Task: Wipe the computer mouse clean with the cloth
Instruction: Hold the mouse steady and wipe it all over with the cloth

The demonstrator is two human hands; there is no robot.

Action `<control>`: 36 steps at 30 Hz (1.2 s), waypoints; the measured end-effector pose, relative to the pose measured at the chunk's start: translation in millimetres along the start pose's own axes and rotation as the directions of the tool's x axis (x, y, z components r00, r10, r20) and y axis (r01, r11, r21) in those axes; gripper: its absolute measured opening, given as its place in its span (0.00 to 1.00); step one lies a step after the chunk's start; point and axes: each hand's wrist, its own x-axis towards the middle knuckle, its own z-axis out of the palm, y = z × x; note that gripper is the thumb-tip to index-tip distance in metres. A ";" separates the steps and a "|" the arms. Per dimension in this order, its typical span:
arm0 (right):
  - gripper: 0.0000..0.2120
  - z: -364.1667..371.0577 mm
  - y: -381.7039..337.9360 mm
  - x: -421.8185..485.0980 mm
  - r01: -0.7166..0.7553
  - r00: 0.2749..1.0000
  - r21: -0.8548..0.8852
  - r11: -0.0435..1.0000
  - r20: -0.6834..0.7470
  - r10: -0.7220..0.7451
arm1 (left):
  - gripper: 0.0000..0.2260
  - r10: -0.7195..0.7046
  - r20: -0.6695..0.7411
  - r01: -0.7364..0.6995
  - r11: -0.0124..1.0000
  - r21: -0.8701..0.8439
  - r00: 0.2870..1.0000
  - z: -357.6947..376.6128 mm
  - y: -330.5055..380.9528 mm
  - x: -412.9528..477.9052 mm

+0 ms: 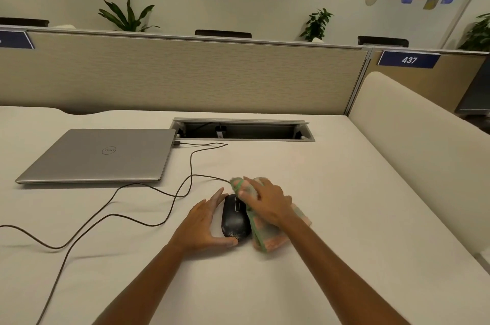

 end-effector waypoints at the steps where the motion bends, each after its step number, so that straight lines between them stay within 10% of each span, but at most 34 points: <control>1: 0.29 5.8 -1.1 -3.9 0.006 1.000 -0.080 0.997 0.000 -0.006 | 0.52 -0.002 0.001 0.002 1.000 -0.004 1.000 -0.3 0.5 -0.2; 17: 0.25 9.0 37.9 -84.5 0.466 0.884 -0.031 0.884 -0.006 -0.467 | 0.53 -0.017 -0.003 0.017 0.999 -0.027 1.000 2.2 -1.9 -1.9; 27: 0.26 -3.5 19.3 -35.1 0.300 0.954 0.209 0.931 -0.076 -0.290 | 0.57 0.027 0.021 -0.027 1.000 0.010 0.999 -1.1 0.3 1.7; 36: 0.33 6.5 8.3 -25.1 0.179 0.981 0.032 0.983 -0.082 -0.175 | 0.54 -0.003 0.031 0.003 1.000 0.009 1.000 -0.4 -0.2 2.3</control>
